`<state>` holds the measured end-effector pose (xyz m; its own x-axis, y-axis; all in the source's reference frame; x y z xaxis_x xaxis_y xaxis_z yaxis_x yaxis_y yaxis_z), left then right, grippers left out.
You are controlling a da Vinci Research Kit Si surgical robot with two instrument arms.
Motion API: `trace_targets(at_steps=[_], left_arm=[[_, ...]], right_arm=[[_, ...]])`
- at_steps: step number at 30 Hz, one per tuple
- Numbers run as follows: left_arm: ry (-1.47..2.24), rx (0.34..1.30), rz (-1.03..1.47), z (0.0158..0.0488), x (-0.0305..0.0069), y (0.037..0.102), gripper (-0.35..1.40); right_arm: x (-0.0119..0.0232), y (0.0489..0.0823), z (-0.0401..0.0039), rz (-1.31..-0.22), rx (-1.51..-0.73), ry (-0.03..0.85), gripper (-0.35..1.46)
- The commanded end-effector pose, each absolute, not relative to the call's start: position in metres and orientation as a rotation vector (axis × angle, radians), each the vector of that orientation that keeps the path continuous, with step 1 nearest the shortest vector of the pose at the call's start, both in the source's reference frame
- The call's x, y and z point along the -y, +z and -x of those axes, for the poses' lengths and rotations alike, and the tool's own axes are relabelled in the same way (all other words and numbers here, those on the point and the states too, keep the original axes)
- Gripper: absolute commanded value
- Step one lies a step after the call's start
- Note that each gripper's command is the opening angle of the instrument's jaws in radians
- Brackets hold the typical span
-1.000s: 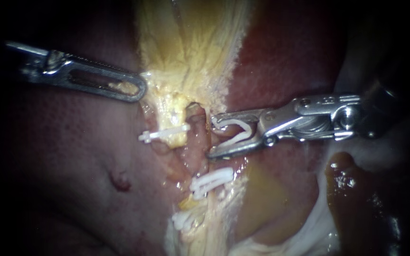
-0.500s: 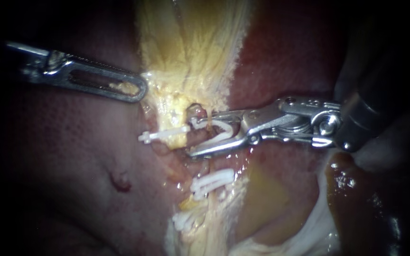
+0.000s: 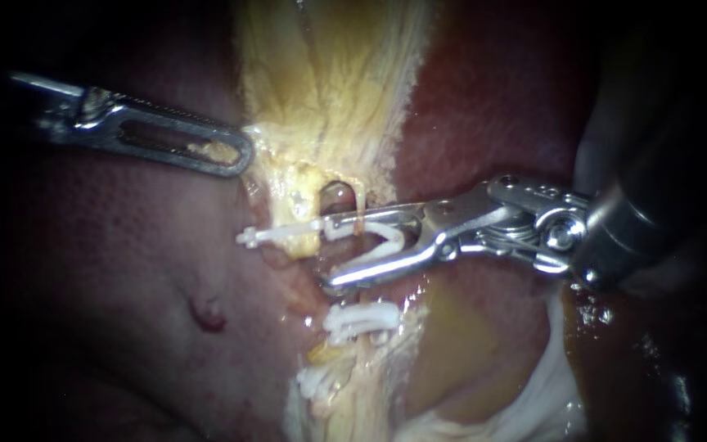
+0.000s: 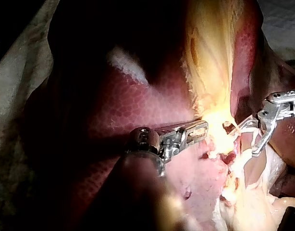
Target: Clipping third clip right tube
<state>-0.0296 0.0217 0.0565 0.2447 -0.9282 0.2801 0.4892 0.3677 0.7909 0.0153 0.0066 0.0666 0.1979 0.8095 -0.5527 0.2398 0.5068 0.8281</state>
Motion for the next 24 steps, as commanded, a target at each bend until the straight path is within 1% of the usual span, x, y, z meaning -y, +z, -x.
trace_targets(at_steps=[1,5,12,24], left_arm=[[-1.060,0.837,-0.636,0.0296,-0.0217,0.0566,-0.35],[-1.060,0.837,-0.636,0.0295,-0.0217,0.0566,-0.35],[-1.060,0.837,-0.636,0.0295,-0.0217,0.0567,-0.35],[-1.060,0.837,-0.635,0.0296,-0.0217,0.0567,-0.35]], right_arm=[[-0.0065,0.0664,-0.0152,-1.025,-1.359,0.509,0.49],[-0.0067,0.0654,-0.0150,-1.081,-1.392,0.502,0.49],[-0.0069,0.0640,-0.0149,-1.108,-1.430,0.514,0.49],[-0.0072,0.0644,-0.0147,-1.127,-1.420,0.532,0.44]])
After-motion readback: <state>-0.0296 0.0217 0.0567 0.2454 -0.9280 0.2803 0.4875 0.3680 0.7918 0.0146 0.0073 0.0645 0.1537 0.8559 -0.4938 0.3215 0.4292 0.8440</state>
